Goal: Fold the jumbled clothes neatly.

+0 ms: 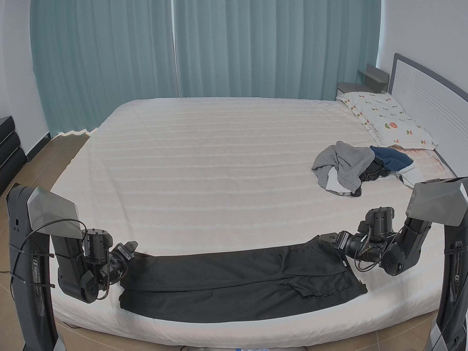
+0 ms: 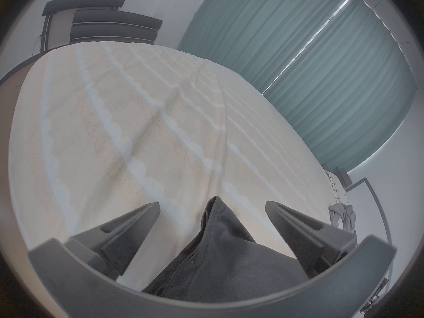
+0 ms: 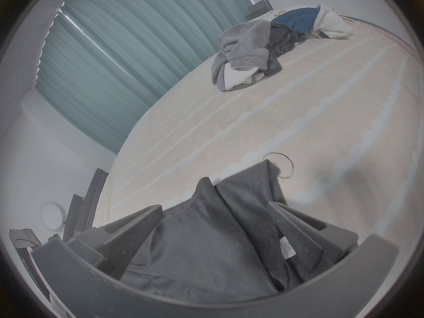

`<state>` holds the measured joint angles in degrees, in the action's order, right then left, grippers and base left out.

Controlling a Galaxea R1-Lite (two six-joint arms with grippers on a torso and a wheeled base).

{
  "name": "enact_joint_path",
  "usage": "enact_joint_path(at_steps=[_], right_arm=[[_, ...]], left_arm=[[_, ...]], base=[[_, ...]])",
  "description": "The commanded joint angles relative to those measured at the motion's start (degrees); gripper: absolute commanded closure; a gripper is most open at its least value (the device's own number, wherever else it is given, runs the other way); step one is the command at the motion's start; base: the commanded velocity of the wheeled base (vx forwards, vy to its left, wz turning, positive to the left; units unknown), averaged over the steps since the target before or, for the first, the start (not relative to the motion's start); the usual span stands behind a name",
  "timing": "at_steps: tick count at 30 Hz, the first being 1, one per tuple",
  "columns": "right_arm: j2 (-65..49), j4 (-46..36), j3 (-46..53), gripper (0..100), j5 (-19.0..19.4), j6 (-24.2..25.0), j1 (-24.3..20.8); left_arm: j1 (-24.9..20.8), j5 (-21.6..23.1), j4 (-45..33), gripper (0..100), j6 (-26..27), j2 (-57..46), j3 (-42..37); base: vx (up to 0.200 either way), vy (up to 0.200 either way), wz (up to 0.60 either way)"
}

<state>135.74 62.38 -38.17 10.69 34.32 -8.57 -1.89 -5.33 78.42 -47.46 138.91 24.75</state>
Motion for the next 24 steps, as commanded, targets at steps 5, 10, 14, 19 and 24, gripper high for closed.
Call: enact_joint_path(at_steps=[5, 10, 14, 19, 24], right_arm=[[2.95, -0.33, -2.26, 0, 0.3, -0.92, -1.54], [3.48, -0.42, -1.65, 100, 0.12, -3.47, -1.54], [3.12, -0.33, -0.24, 100, -0.06, -4.96, -0.66], [2.33, 0.46, 3.45, 100, 0.12, -8.04, 1.19], [1.37, 0.64, 5.12, 100, 0.3, -8.13, 1.45]], left_arm=[[0.04, -0.03, 0.06, 0, 0.0, 0.04, 0.04], [0.04, 0.05, 0.06, 0, 0.0, 0.04, 0.04], [0.04, 0.05, 0.06, 0, 0.0, 0.04, 0.04], [0.04, 0.05, 0.06, 0, 0.0, 0.04, 0.04], [0.04, 0.05, 0.06, 0, 0.08, 0.04, -0.05]], base=[[0.0, 0.0, 0.0], [0.0, 0.0, 0.0], [0.0, 0.0, 0.0], [0.0, 0.0, 0.0], [0.0, 0.0, 0.0]])
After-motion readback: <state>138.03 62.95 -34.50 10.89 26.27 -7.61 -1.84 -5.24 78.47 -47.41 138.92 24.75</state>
